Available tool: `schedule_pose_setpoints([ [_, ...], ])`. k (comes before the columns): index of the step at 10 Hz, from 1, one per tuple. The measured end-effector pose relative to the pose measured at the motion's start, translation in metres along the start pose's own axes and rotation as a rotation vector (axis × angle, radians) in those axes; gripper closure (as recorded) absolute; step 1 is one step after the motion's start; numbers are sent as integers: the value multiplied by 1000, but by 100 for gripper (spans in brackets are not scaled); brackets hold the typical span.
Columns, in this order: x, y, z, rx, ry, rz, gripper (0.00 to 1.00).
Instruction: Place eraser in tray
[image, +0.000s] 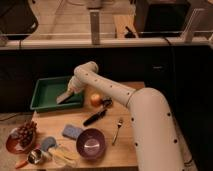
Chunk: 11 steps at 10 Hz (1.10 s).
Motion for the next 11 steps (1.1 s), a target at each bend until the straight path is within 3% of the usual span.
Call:
schedule_pose_setpoints([
  [2, 0, 1, -1, 2, 1, 3, 63],
  [6, 1, -6, -2, 28, -1, 11, 23],
  [11, 0, -26, -2, 102, -48, -30, 20],
])
